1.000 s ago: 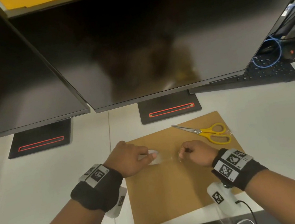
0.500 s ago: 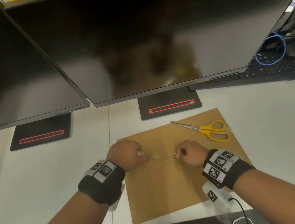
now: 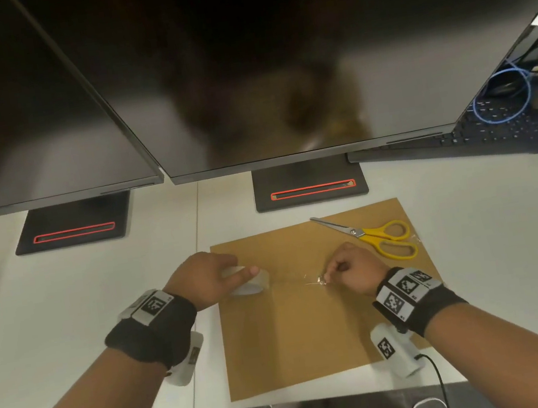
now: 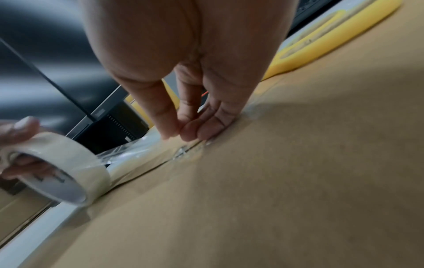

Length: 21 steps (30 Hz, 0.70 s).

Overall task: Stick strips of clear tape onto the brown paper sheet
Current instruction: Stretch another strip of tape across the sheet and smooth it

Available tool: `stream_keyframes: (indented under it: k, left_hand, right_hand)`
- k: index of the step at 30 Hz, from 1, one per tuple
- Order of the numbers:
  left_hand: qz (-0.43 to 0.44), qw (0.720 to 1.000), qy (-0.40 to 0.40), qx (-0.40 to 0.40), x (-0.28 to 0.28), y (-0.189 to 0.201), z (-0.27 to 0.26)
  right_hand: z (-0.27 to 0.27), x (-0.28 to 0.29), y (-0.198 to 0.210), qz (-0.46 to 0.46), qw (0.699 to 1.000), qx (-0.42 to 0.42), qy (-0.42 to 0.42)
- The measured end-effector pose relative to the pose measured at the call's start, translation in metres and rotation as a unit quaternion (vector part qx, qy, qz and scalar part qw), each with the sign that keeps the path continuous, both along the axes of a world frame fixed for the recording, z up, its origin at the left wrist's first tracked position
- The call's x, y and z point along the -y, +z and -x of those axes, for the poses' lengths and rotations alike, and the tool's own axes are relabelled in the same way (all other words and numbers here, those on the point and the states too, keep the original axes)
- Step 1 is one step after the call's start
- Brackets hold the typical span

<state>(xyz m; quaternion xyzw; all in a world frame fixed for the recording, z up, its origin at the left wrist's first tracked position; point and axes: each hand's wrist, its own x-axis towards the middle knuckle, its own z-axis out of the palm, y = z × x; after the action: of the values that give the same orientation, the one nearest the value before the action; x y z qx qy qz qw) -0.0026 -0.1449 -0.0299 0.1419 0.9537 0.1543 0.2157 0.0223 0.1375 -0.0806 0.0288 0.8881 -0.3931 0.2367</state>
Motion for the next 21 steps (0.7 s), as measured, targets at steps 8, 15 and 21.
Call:
stream_keyframes:
  k: [8,15,21]
  left_hand:
    - [0.161,0.979,-0.035,-0.119,-0.023,0.005,0.003]
    - [0.270,0.957,-0.045,-0.092,-0.031,0.012,0.002]
    - [0.327,0.939,-0.090,-0.061,-0.049,0.008,-0.002]
  right_hand:
    - [-0.001,0.004,-0.010,-0.025,1.000,-0.014,0.012]
    - [0.002,0.007,-0.013,-0.047,0.998,-0.006,0.038]
    - [0.003,0.008,-0.009,-0.051,0.997,-0.003,0.049]
